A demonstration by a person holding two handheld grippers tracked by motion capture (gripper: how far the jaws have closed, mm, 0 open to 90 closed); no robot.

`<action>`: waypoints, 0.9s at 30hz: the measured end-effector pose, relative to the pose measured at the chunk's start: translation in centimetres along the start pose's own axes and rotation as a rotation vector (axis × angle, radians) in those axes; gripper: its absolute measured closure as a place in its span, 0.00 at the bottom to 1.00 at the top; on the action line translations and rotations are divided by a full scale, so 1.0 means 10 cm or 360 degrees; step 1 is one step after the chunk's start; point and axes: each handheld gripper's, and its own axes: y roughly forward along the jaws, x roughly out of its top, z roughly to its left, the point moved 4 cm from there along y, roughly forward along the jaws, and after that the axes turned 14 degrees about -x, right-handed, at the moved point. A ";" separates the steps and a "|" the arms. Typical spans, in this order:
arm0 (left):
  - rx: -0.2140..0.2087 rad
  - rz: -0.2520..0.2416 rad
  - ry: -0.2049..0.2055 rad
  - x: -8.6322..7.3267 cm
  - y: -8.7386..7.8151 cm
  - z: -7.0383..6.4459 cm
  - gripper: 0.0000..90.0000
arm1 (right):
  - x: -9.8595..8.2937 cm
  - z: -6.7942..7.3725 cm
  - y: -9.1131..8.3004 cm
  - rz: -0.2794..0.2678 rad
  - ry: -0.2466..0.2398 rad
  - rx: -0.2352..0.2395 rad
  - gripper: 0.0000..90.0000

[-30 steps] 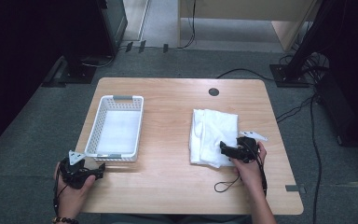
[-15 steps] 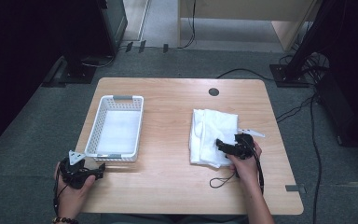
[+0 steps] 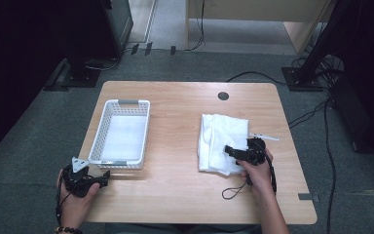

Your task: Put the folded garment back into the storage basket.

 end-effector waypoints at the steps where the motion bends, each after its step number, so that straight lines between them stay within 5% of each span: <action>1: 0.0000 0.0000 0.0000 0.00 0.00 0.00 0.00 | 0.04 0.04 -0.03 -0.0027 -0.0016 -0.0042 0.03; 13: -0.0001 0.0000 0.0000 0.00 0.00 0.00 0.00 | 0.08 0.21 0.05 0.0029 -0.0093 -0.0235 0.02; 27: -0.0005 0.0001 0.0004 0.00 0.00 0.00 0.00 | 0.05 0.27 0.18 -0.0011 -0.0182 -0.0296 0.06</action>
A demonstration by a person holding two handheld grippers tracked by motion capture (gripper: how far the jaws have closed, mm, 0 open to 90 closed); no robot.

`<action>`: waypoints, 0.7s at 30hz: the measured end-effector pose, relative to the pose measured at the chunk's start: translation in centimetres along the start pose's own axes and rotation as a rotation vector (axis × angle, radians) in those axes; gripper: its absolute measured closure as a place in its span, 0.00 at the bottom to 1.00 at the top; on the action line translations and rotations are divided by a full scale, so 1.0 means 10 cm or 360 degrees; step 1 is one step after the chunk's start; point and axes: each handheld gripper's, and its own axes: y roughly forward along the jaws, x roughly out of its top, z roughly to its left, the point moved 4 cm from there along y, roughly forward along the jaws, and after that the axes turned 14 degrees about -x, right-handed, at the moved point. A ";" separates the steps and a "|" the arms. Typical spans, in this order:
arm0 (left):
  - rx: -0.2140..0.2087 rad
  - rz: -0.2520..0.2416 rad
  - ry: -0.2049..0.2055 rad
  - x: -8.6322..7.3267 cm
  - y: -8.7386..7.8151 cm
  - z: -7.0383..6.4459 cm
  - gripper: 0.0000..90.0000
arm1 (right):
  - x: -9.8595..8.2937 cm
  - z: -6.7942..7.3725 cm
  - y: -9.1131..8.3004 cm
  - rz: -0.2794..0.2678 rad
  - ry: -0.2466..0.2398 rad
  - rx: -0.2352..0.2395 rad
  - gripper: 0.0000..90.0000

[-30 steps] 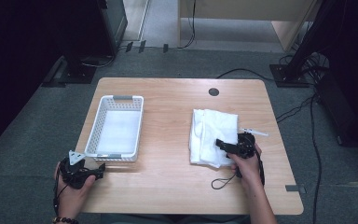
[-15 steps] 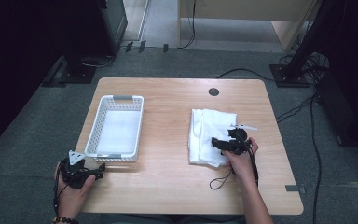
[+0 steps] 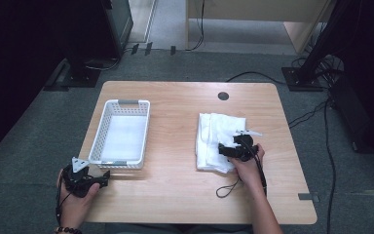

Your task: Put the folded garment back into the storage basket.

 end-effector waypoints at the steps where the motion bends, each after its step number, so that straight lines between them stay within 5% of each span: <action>1: -0.0001 0.0001 0.0001 0.00 0.00 0.00 0.00 | -0.01 0.01 -0.01 -0.0027 -0.0013 0.0000 0.16; 4: -0.0001 0.0000 0.0001 0.00 0.00 0.00 0.00 | -0.03 0.00 -0.02 -0.0118 0.0000 0.0028 0.30; 10: -0.0002 0.0001 0.0002 0.00 0.00 0.00 0.00 | -0.04 0.01 -0.04 -0.0146 0.0028 0.0058 0.45; 14: -0.0002 0.0000 0.0002 0.00 0.00 0.00 0.00 | -0.08 0.05 -0.05 -0.0293 -0.0034 0.0064 0.55; 21: -0.0002 0.0000 0.0002 0.00 0.00 0.00 0.00 | -0.07 0.10 -0.07 -0.0300 -0.0097 0.0053 0.63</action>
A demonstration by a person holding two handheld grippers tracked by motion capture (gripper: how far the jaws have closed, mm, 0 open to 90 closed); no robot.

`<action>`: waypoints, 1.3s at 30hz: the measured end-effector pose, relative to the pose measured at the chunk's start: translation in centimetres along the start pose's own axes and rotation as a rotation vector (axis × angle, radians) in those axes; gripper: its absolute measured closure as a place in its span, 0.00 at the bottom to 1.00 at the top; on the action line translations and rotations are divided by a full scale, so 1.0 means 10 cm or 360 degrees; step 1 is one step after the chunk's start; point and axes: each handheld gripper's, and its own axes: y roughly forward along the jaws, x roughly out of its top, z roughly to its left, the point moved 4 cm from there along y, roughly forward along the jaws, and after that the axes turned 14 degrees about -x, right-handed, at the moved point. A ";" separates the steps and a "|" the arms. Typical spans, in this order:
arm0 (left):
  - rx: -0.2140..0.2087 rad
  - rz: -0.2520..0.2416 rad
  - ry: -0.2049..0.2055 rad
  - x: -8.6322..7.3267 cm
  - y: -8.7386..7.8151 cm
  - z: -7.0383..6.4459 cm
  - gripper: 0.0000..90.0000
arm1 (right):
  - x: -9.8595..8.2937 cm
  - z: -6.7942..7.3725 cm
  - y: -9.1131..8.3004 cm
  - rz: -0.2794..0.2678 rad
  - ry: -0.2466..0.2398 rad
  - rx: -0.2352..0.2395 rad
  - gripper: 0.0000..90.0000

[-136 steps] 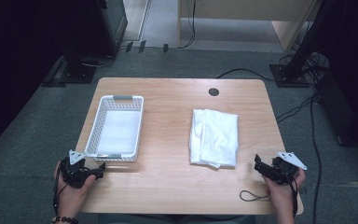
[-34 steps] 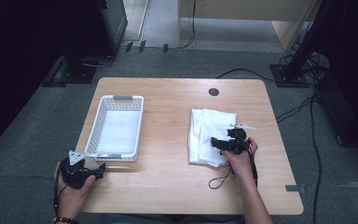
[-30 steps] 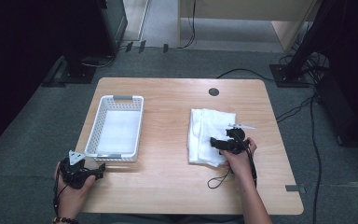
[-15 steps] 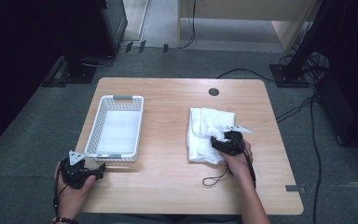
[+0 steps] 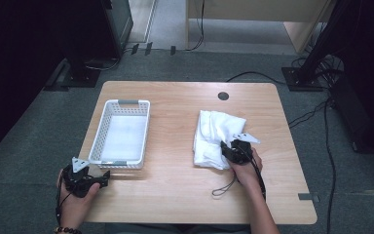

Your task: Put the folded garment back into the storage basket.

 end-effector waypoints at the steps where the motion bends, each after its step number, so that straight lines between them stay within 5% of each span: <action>1: 0.0000 0.0000 0.0000 0.00 0.00 0.00 0.00 | 0.00 0.02 -0.01 -0.0012 -0.0031 -0.0018 0.64; 13: -0.0001 0.0000 0.0000 0.00 0.00 0.00 0.00 | 0.01 0.16 -0.03 -0.0089 0.0056 -0.0048 0.71; 17: -0.0001 0.0001 0.0001 0.00 0.00 0.00 0.00 | 0.03 0.24 -0.06 -0.0111 0.0029 -0.0062 0.72; 39: 0.0002 0.0001 -0.0001 0.00 0.00 0.00 0.00 | 0.53 1.02 -0.55 -0.0314 -0.0028 0.0156 0.73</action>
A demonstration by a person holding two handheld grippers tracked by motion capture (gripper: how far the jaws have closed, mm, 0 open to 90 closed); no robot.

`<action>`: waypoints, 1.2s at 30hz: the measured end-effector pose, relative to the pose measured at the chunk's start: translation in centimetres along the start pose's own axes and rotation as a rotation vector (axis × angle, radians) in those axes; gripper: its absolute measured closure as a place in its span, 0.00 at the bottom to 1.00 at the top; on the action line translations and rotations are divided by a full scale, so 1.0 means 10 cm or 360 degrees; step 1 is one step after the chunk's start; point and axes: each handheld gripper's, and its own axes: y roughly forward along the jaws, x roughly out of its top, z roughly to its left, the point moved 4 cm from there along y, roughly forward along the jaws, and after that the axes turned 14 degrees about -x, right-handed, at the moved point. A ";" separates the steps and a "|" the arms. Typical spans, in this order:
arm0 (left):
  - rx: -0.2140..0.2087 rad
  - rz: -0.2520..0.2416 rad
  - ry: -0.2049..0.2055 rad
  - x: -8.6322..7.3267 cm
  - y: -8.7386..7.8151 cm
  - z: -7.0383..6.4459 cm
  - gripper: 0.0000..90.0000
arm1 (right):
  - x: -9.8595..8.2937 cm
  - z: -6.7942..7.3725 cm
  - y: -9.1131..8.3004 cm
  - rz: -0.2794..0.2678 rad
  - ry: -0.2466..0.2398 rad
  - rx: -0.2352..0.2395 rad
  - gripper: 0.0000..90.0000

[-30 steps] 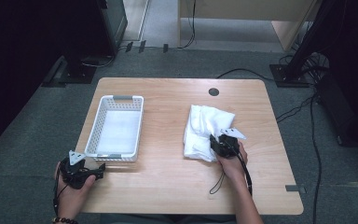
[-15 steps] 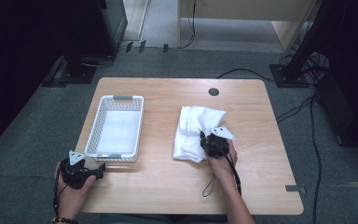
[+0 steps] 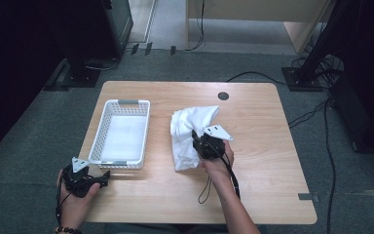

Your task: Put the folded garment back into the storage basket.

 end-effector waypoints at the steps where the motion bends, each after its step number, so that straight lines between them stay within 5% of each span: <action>1: 0.0000 0.0000 0.0000 0.00 0.00 0.00 0.00 | 0.02 0.02 0.00 -0.0003 -0.0003 0.0003 0.73; 36: 0.0036 -0.0011 -0.0035 0.00 -0.01 0.04 0.00 | 0.69 0.42 -0.19 -0.0083 -0.0042 0.0039 0.73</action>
